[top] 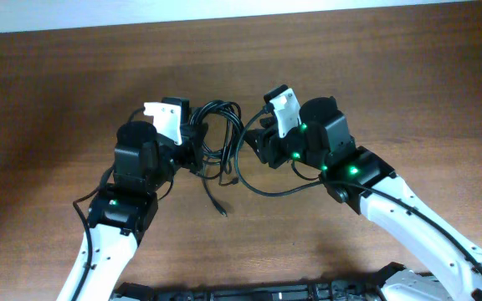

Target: Untangle cables

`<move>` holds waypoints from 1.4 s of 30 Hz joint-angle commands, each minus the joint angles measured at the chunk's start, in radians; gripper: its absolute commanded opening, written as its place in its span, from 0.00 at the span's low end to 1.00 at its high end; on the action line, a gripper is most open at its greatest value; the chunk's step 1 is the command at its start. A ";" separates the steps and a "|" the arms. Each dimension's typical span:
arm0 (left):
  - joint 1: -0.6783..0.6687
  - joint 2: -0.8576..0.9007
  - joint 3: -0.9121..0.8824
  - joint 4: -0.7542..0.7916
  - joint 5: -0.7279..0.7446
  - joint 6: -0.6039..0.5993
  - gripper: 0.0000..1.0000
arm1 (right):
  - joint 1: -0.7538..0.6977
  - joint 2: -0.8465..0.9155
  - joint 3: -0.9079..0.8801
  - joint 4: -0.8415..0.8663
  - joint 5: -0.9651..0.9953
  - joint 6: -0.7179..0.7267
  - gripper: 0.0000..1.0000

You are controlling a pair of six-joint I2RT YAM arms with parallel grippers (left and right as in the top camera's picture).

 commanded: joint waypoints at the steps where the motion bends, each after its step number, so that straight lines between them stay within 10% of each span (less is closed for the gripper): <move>1: -0.002 -0.013 0.008 0.011 0.051 0.015 0.00 | -0.001 0.053 0.002 0.002 -0.027 0.016 0.51; 9: -0.002 -0.013 0.008 -0.022 -0.187 -0.111 0.00 | -0.010 0.052 0.002 0.005 -0.119 0.146 0.59; 42: -0.063 -0.013 0.008 0.052 0.031 -0.196 0.00 | 0.027 0.152 0.002 0.057 -0.096 0.225 0.59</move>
